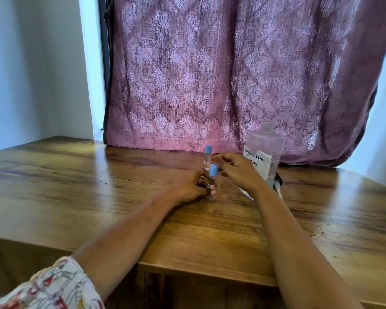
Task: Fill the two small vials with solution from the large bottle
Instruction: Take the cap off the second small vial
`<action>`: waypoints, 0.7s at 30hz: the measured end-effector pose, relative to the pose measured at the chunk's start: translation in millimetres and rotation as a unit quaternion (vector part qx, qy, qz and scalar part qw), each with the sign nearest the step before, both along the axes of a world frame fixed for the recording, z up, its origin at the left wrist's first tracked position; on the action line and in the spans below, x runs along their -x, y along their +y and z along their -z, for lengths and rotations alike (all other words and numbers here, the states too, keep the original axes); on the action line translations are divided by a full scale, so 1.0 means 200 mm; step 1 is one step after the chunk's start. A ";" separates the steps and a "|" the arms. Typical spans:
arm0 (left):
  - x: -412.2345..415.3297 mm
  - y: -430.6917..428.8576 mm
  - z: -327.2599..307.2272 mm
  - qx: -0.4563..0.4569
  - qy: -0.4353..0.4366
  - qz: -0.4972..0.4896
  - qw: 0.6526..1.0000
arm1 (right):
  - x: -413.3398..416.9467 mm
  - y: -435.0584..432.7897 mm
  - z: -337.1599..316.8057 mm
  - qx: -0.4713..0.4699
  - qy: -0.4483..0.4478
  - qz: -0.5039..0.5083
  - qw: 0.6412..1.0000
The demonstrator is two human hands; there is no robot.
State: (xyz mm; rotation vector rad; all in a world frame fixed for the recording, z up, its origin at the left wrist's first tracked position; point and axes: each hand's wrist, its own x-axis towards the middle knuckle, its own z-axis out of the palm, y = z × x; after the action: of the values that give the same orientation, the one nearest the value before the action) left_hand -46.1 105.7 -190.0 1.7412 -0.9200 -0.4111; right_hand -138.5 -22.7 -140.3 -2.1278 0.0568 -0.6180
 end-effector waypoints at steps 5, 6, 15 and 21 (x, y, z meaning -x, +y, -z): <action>-0.01 -0.01 0.01 0.007 -0.019 -0.005 1.000 | -0.05 0.05 0.03 0.205 -0.015 0.077 0.976; 0.00 0.00 0.00 0.009 -0.023 -0.004 1.000 | -0.04 0.05 0.03 0.199 -0.015 0.072 0.977; 0.02 0.00 -0.02 0.005 -0.028 -0.008 1.000 | -0.04 0.08 0.04 0.119 0.001 0.052 0.991; 0.01 0.00 -0.01 -0.005 -0.040 -0.016 0.999 | -0.05 0.08 0.05 0.184 -0.026 0.149 0.971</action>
State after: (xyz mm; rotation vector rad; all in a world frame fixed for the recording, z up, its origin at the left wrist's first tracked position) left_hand -48.7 104.8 -188.0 1.7904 -0.9464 -0.3288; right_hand -128.4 -7.0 -150.1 -2.4837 0.2551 -0.9184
